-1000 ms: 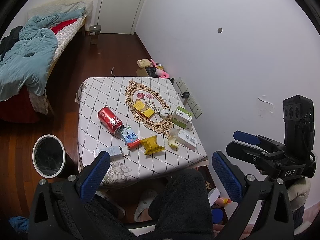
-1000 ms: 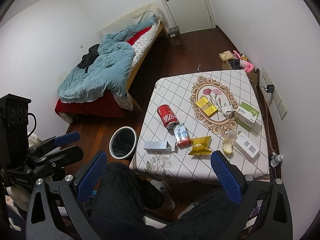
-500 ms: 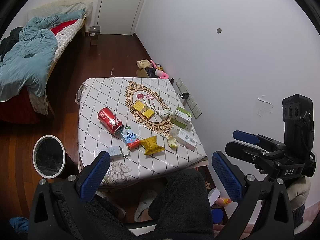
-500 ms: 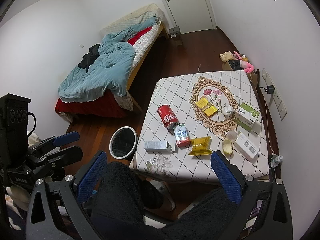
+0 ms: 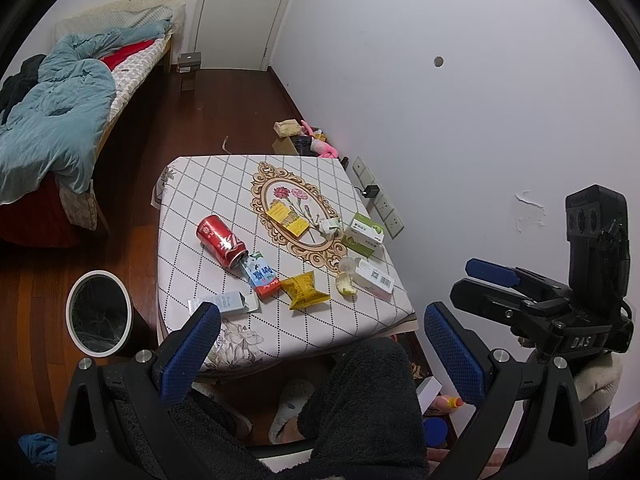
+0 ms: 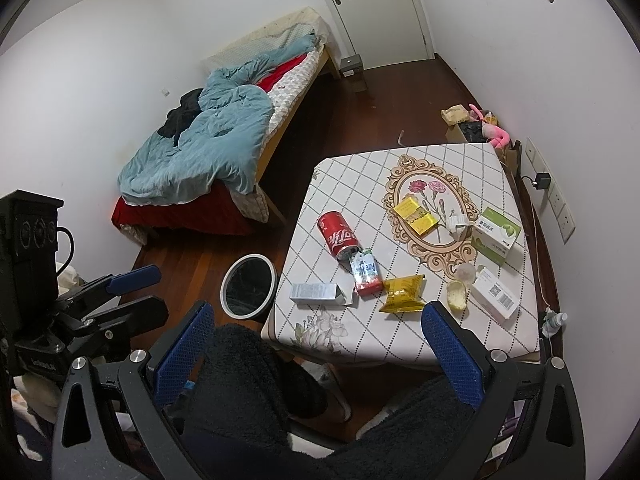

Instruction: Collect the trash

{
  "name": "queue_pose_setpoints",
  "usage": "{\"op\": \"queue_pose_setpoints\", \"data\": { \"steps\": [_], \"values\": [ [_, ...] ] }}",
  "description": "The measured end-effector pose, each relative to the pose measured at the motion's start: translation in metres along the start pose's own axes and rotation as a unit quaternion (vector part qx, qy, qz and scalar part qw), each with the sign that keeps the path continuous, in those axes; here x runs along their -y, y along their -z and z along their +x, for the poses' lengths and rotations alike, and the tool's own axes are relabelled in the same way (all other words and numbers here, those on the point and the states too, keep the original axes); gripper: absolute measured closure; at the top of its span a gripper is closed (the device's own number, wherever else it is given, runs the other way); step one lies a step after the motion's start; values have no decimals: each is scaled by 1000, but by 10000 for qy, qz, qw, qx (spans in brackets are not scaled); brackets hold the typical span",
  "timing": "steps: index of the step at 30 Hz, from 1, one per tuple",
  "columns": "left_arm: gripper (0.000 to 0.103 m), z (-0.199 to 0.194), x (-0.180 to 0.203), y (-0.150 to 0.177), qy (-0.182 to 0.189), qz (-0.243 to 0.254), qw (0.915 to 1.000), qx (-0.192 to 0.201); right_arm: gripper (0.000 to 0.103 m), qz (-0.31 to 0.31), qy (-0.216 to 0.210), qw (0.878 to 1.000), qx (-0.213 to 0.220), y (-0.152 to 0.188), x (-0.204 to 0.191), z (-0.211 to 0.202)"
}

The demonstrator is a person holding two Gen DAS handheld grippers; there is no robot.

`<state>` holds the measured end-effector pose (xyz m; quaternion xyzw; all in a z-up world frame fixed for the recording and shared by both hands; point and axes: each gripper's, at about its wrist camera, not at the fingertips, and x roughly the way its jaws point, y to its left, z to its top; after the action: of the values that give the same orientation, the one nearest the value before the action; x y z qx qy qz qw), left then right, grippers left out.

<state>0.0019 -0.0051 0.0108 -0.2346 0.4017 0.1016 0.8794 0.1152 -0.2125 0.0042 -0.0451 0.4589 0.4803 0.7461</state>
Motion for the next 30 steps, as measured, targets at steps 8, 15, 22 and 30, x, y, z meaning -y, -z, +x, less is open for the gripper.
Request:
{"op": "queue_pose_setpoints", "data": {
  "steps": [8,15,22,30],
  "values": [
    [0,62,-27,-25,-1827,-96,9830,150,0,415,381,9982,188,-18,22,22],
    [0,173,-92,-60,-2320,-795,9678,-569,0,788,1091,9908,-145,-60,83,122],
    [0,280,-150,-71,-2261,-1613,9479,-1561,9,244,1683,9749,-1440,-124,128,285],
    [12,362,-195,-59,-1448,-2623,9261,-2292,13,-507,2053,9389,-2716,-143,159,426]
  ]
}}
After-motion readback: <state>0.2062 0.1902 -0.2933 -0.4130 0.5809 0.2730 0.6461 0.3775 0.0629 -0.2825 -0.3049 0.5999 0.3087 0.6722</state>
